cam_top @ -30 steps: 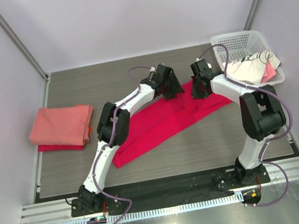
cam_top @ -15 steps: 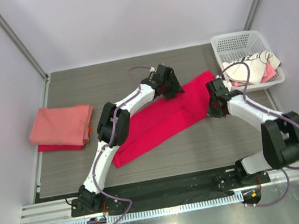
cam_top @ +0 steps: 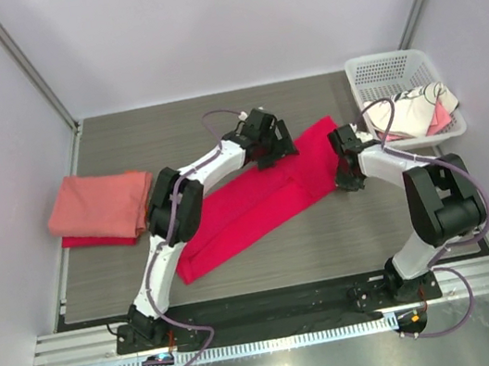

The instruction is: Fold and stack the t-shirts

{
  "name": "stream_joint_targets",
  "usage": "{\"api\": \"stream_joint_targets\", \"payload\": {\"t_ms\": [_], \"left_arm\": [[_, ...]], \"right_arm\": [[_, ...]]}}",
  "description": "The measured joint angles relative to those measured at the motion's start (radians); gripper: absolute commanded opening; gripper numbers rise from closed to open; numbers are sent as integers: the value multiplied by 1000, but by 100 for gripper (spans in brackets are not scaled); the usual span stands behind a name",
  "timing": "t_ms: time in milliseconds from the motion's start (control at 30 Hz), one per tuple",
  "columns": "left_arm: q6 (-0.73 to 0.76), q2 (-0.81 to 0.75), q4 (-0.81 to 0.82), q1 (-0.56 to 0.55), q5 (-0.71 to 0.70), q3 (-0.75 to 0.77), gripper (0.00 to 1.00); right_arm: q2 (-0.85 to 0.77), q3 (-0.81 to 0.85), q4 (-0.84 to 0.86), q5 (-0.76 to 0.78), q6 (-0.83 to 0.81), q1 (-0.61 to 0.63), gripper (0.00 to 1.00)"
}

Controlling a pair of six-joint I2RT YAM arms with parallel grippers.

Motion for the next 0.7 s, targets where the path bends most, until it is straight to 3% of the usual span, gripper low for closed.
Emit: {"api": "stream_joint_targets", "payload": {"t_ms": [33,100,267,400,500,667,700], "left_arm": [[10,-23,-8,3,-3,-27,93],[34,-82,-19,12,-15,-95,100],[93,-297,-43,69,-65,-295,100],[139,-536,-55,135,-119,-459,100],[166,-721,-71,176,-181,-586,99],[204,-946,-113,162,-205,-835,96],[212,-974,-131,153,-207,-880,96]], "right_arm": [[25,7,5,0,0,0,17],[66,42,9,2,-1,-2,16],[190,178,24,-5,-5,-6,14],[346,380,10,-42,-10,-7,18],[522,632,-13,-104,-11,-10,27],[930,1306,-73,-248,-18,-6,52],[964,1363,-76,-264,-22,-3,57]]}}
